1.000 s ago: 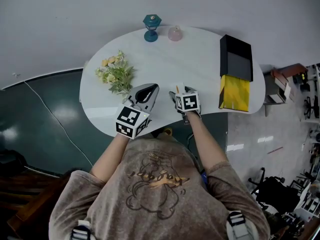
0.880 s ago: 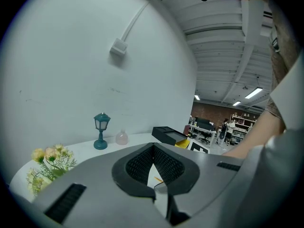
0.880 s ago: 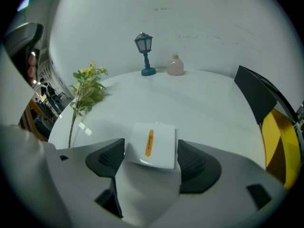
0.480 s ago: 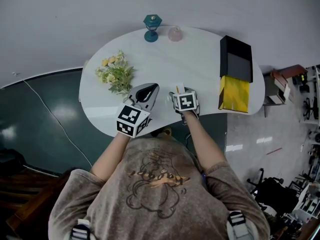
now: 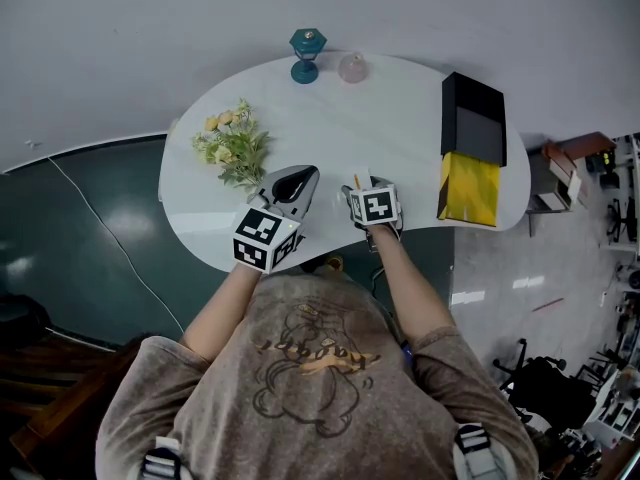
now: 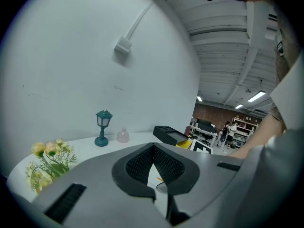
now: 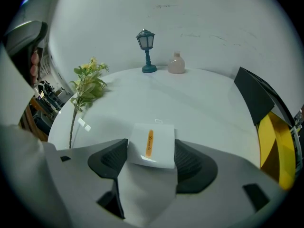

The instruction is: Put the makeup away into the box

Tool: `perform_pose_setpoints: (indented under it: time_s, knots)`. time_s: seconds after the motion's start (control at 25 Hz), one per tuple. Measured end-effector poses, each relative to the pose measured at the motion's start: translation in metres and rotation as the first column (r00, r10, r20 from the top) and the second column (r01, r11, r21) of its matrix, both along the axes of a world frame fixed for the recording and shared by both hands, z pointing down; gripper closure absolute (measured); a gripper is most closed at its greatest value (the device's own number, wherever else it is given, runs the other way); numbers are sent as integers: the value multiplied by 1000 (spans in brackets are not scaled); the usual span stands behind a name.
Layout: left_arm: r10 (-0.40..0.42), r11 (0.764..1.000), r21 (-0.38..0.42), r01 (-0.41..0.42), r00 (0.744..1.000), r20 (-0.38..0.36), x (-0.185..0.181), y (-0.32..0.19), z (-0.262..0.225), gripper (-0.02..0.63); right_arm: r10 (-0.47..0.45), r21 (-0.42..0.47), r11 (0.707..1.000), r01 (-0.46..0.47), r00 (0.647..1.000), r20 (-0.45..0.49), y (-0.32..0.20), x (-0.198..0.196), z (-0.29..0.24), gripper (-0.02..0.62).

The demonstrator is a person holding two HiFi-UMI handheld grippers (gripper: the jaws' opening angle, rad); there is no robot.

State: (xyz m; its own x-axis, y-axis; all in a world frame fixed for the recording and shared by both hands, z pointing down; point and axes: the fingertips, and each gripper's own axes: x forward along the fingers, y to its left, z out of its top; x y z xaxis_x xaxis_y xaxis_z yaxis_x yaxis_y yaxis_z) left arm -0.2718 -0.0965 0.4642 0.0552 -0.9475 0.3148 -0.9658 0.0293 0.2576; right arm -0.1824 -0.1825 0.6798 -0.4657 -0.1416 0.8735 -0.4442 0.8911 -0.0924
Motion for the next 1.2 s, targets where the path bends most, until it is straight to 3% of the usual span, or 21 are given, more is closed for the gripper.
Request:
perform_pose_setpoints:
  time_s: [0.36, 0.68, 1.2]
  knots:
    - [30, 1000, -1, -30, 1000, -7, 11, -4, 2, 586, 12, 9, 1000, -12, 998, 55, -6, 9, -18, 282]
    - [130, 991, 8, -130, 991, -13, 49, -27, -1, 586, 47, 50, 997, -55, 990, 136, -27, 31, -50, 282]
    - [330, 944, 32, -330, 944, -15, 137, -73, -4, 587, 184, 137, 964, -227, 944, 275, -79, 117, -111, 282]
